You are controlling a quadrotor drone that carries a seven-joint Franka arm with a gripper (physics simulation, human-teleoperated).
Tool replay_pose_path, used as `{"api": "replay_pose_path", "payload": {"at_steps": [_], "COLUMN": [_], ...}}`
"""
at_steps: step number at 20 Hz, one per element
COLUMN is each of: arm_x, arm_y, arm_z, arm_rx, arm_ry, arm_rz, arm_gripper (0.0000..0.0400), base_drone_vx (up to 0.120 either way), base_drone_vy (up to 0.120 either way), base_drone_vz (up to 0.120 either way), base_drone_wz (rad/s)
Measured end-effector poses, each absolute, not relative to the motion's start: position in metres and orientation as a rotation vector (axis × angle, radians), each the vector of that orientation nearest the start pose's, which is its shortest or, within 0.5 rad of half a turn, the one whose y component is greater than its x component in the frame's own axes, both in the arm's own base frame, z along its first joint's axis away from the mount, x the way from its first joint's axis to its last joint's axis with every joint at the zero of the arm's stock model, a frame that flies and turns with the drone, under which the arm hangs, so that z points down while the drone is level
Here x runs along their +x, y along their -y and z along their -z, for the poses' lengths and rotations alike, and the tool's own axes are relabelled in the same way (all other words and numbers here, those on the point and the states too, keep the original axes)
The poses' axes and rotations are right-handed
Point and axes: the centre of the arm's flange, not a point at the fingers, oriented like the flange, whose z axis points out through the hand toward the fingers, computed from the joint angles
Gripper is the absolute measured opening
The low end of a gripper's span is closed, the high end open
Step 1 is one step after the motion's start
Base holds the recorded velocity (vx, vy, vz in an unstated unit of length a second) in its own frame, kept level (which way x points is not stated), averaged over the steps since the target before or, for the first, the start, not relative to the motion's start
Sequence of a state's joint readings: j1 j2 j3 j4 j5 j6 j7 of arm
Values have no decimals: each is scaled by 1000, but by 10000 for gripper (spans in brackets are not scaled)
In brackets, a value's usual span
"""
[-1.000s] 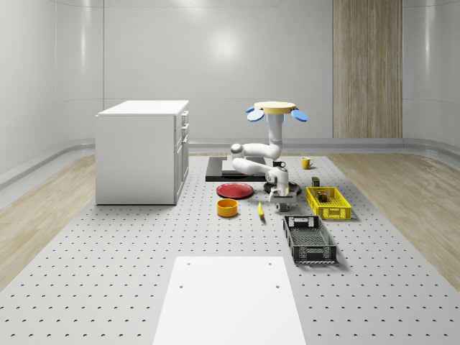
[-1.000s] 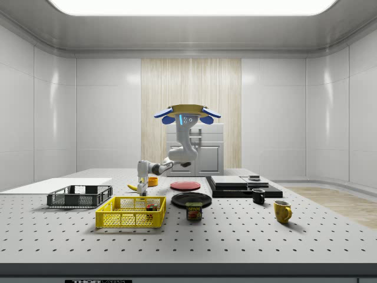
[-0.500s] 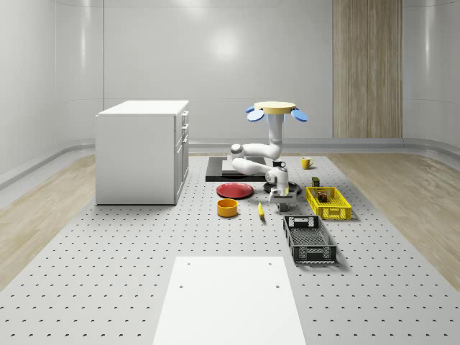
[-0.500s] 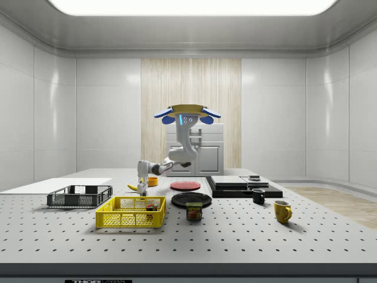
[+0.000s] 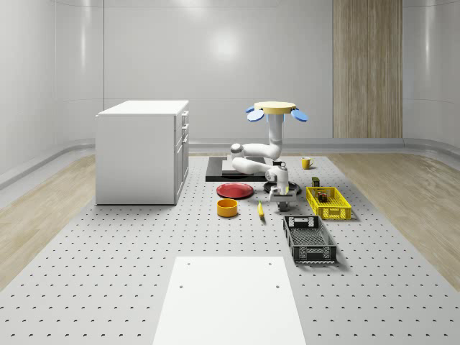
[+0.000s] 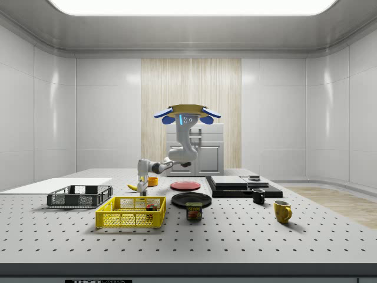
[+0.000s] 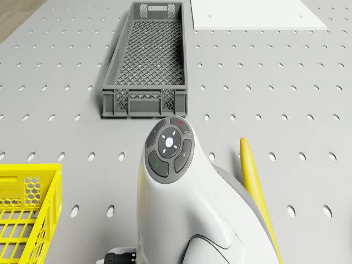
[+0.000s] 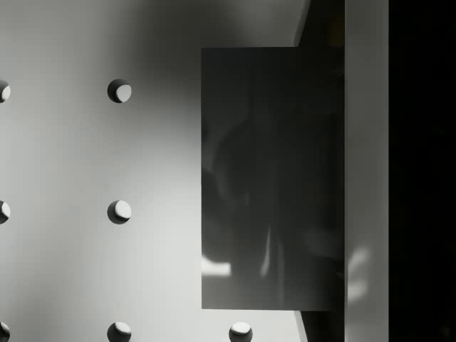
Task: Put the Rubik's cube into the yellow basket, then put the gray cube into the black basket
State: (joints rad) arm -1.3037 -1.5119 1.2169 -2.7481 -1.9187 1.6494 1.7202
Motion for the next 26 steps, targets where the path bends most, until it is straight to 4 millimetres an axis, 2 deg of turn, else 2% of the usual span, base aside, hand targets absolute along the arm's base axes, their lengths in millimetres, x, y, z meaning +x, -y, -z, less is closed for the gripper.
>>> {"api": "replay_pose_path", "payload": {"at_steps": [7,11,14,26], "arm_x": [332,332,332,332], "arm_y": [8,8,8,8], "arm_z": [-527,-524,-523,-522], "arm_rx": [1,1,1,1], "arm_ry": [2,2,2,2], "arm_rz": [-786,-786,-786,-786], "arm_gripper": [250,250,250,250], "base_drone_vx": [0,110,120,120], "base_drone_vy": [0,0,0,97], "base_drone_vz": [120,120,13,0], "base_drone_wz": [0,0,0,0]}}
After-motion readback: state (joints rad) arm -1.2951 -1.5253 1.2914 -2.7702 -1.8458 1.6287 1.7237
